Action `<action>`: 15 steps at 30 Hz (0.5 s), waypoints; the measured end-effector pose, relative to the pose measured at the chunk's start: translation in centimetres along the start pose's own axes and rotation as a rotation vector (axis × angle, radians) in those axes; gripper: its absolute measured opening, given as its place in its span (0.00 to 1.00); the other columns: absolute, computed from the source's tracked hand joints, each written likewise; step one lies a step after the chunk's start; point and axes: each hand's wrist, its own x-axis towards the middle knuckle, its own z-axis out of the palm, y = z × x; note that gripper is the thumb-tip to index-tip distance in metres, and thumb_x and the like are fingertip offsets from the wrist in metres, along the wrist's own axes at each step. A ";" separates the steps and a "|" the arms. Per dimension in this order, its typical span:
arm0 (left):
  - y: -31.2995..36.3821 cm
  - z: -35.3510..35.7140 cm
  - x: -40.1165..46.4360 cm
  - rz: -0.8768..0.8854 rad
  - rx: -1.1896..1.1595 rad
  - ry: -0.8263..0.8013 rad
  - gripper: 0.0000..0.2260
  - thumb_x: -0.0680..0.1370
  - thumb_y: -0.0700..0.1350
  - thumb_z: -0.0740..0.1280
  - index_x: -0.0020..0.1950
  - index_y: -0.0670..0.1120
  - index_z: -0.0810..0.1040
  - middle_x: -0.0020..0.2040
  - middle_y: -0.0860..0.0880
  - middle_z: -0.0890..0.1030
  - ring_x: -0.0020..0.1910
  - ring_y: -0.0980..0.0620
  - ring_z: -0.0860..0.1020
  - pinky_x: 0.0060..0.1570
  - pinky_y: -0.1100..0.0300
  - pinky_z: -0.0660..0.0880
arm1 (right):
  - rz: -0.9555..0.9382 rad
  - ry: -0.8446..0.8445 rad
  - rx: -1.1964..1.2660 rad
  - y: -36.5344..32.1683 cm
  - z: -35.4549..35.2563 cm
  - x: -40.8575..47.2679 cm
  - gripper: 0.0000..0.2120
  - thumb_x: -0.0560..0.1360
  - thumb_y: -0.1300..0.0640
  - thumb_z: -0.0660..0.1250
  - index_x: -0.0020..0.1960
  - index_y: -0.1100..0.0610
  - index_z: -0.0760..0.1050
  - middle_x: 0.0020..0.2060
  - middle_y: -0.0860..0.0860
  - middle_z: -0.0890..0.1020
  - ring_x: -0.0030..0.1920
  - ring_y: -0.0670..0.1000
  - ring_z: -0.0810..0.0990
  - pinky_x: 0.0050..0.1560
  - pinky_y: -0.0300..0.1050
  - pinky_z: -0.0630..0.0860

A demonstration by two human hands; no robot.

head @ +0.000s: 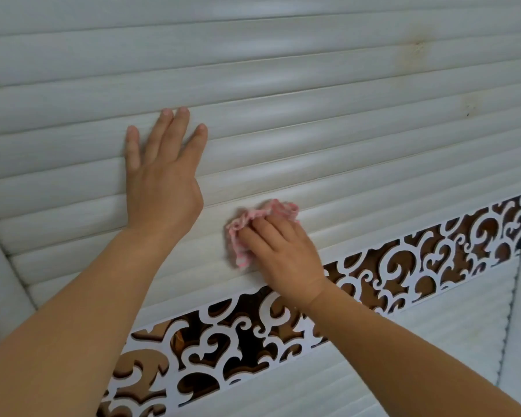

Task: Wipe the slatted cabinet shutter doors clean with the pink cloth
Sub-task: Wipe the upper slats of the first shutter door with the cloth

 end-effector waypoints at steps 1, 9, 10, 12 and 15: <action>-0.1 -0.1 0.0 0.000 0.006 -0.005 0.31 0.70 0.29 0.61 0.71 0.45 0.65 0.75 0.44 0.59 0.75 0.46 0.54 0.71 0.44 0.42 | 0.057 -0.027 0.009 1.5 -0.3 -0.6 0.26 0.69 0.60 0.69 0.66 0.56 0.69 0.60 0.57 0.77 0.61 0.59 0.73 0.59 0.57 0.74; 0.1 -0.6 0.0 -0.018 0.017 -0.033 0.32 0.71 0.29 0.60 0.73 0.47 0.62 0.76 0.47 0.56 0.75 0.50 0.50 0.72 0.48 0.40 | 0.817 0.107 0.094 10.3 -4.2 -3.4 0.14 0.77 0.60 0.62 0.62 0.58 0.74 0.64 0.57 0.72 0.65 0.60 0.67 0.60 0.52 0.69; 0.1 -0.8 0.0 -0.018 0.009 -0.033 0.32 0.71 0.29 0.59 0.73 0.48 0.62 0.76 0.48 0.56 0.75 0.50 0.50 0.72 0.49 0.40 | 0.923 0.177 0.142 10.7 -4.3 -3.1 0.13 0.78 0.61 0.60 0.62 0.57 0.73 0.65 0.57 0.71 0.64 0.59 0.67 0.58 0.49 0.68; -0.2 -1.0 0.0 -0.014 -0.011 -0.033 0.33 0.71 0.28 0.59 0.73 0.48 0.62 0.76 0.49 0.56 0.75 0.51 0.50 0.72 0.51 0.39 | 1.005 0.319 0.207 10.6 -4.5 -1.9 0.13 0.79 0.61 0.58 0.62 0.58 0.72 0.64 0.58 0.70 0.62 0.59 0.70 0.55 0.46 0.67; -0.8 -1.1 0.2 0.018 -0.067 -0.026 0.32 0.69 0.26 0.58 0.71 0.46 0.66 0.75 0.47 0.59 0.75 0.50 0.55 0.72 0.51 0.43 | 0.928 0.348 0.206 8.0 -3.7 0.3 0.13 0.80 0.60 0.58 0.63 0.58 0.73 0.62 0.57 0.73 0.58 0.59 0.71 0.52 0.44 0.67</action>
